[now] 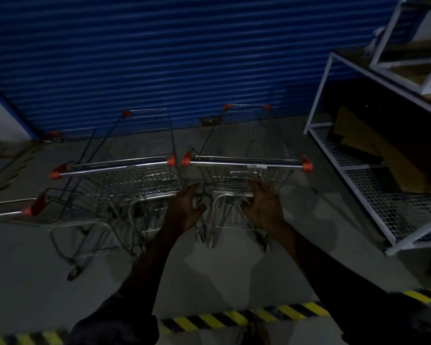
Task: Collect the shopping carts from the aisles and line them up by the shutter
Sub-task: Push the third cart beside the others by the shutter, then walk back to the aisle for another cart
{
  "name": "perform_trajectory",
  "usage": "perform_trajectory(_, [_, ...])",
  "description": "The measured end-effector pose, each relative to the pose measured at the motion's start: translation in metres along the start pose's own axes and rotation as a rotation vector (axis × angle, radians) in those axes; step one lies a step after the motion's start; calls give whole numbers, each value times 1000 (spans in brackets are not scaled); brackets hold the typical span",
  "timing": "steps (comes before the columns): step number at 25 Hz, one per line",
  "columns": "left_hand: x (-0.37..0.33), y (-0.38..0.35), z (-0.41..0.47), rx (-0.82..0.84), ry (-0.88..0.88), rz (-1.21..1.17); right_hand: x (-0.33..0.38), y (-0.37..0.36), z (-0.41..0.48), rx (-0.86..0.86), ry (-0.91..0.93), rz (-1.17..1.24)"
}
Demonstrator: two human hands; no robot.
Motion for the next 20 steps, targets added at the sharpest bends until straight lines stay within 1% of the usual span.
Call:
perform_trajectory(3, [-1, 10, -44, -5, 41, -52, 6, -3, -45, -38, 16, 105])
perform_trajectory(6, [-8, 23, -85, -58, 88, -64, 20, 2, -85, 19, 14, 119])
perform_trajectory(8, [-16, 35, -113, -98, 87, -70, 31, 5, -109, 61, 30, 150])
perform_trajectory(12, [-46, 62, -177, -203, 90, -29, 53, 13, -162, 131, 133, 202])
perform_trajectory(13, [-56, 69, -198, -226, 111, -9, 59, 16, -177, 140, 189, 200])
perform_trajectory(14, [-65, 76, -221, -234, 155, -12, 63, 18, -195, 143, 228, 199])
perform_trajectory(17, [-82, 84, -272, -240, 240, -9, 71, 28, -233, 122, 270, 210])
perform_trajectory(20, [-100, 92, -335, -228, 272, -18, 70, 33, -285, 162, 306, 233])
Point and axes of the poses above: each hand's wrist, its own z-axis towards the middle knuckle, its own y-axis out of the back of the hand, x = y × z, the point moved 1 cm from there along z, towards the middle knuckle, and after that the axes turned 5 degrees about -z, right-handed, at the moved point
